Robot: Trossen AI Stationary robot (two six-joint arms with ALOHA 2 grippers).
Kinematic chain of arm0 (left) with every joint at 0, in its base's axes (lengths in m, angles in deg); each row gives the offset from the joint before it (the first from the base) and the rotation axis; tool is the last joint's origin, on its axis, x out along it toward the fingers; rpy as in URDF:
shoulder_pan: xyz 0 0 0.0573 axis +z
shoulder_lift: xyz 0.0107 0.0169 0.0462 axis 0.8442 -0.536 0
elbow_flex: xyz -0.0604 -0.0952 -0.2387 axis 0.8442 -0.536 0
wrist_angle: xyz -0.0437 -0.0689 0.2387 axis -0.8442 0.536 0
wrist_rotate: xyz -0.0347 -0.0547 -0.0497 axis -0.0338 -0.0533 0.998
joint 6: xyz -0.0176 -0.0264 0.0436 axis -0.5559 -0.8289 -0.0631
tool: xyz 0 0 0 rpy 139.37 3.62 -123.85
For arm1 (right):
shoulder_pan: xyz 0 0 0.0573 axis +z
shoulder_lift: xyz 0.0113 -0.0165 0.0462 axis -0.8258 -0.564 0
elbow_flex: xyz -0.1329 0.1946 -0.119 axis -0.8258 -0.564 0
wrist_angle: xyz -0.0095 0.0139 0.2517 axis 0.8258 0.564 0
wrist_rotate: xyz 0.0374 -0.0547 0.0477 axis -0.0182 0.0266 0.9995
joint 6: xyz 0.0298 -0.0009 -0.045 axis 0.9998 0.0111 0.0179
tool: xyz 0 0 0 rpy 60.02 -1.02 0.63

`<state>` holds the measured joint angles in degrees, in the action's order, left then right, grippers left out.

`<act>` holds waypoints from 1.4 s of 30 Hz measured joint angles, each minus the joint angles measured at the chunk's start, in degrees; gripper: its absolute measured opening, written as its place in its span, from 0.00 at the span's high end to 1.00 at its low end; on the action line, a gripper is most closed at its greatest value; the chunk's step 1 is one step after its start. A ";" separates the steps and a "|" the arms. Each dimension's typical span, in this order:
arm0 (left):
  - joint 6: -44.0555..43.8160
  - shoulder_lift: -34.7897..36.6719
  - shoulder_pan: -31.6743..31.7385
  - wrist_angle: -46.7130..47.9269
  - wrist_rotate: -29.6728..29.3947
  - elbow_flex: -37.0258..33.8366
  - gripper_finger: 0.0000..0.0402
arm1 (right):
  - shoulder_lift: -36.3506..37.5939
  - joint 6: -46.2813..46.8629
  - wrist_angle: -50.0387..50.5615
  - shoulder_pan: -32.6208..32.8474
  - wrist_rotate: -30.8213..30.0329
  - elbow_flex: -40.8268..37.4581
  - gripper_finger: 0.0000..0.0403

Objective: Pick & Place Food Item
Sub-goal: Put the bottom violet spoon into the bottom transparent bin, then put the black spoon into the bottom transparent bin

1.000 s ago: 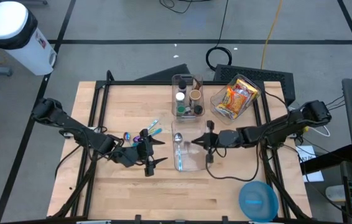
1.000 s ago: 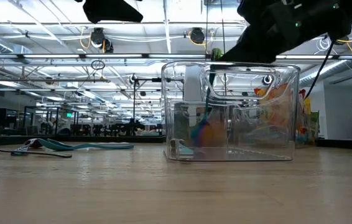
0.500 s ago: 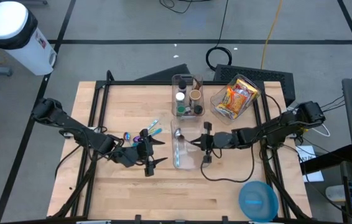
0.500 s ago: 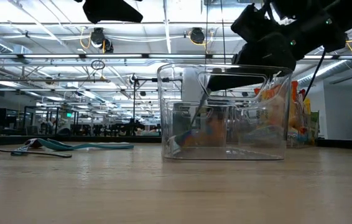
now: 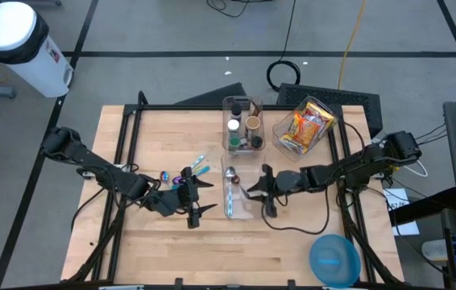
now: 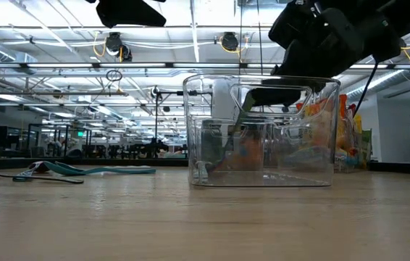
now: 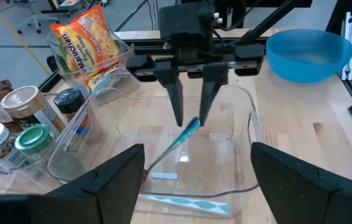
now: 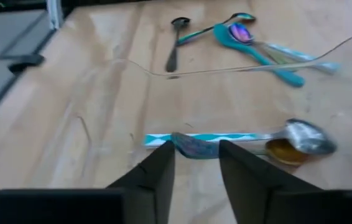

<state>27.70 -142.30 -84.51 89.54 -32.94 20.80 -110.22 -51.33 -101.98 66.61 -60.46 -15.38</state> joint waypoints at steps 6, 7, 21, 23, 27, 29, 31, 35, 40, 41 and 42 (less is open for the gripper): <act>-0.15 0.00 0.00 -0.02 -0.02 0.00 0.26 | 0.00 4.81 -1.49 0.00 5.88 0.00 0.56; -0.17 0.00 0.00 -0.02 -0.02 0.00 0.26 | 0.02 5.35 -1.65 0.02 6.72 0.00 0.55; -9.68 0.00 -1.46 12.96 8.92 0.00 0.26 | 0.57 3.84 -3.13 0.07 7.44 0.07 0.42; -13.73 -0.22 -2.26 19.99 13.27 0.00 0.26 | 0.52 3.67 -2.95 0.07 7.44 0.07 0.42; -21.37 -2.27 -3.95 34.55 18.73 -0.57 0.26 | 0.55 3.65 -2.97 0.04 7.45 0.07 0.43; -24.05 -2.58 -4.86 38.76 19.18 -1.37 0.26 | 0.55 3.67 -3.06 0.04 7.46 0.07 0.43; -24.38 -2.98 -5.63 42.31 19.35 -2.58 0.26 | 0.55 3.65 -3.63 0.04 7.46 0.07 0.44; -23.33 -2.91 -6.51 42.40 19.35 -6.14 0.26 | 0.55 3.67 -4.06 0.04 7.46 0.07 0.43; -23.48 -2.94 -6.57 41.16 21.74 -10.85 0.26 | 0.55 3.89 -4.67 0.84 7.46 0.07 0.44; -23.69 -2.96 -6.59 40.68 23.03 -11.79 0.26 | 0.55 3.81 -4.69 1.03 7.48 0.07 0.44; -23.98 -2.97 -6.60 40.06 24.12 -12.62 0.26 | 0.55 3.69 -4.71 1.20 7.46 0.07 0.45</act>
<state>3.72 -145.26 -91.11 129.60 -8.83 8.18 -109.68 -47.64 -106.68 67.81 -53.00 -15.31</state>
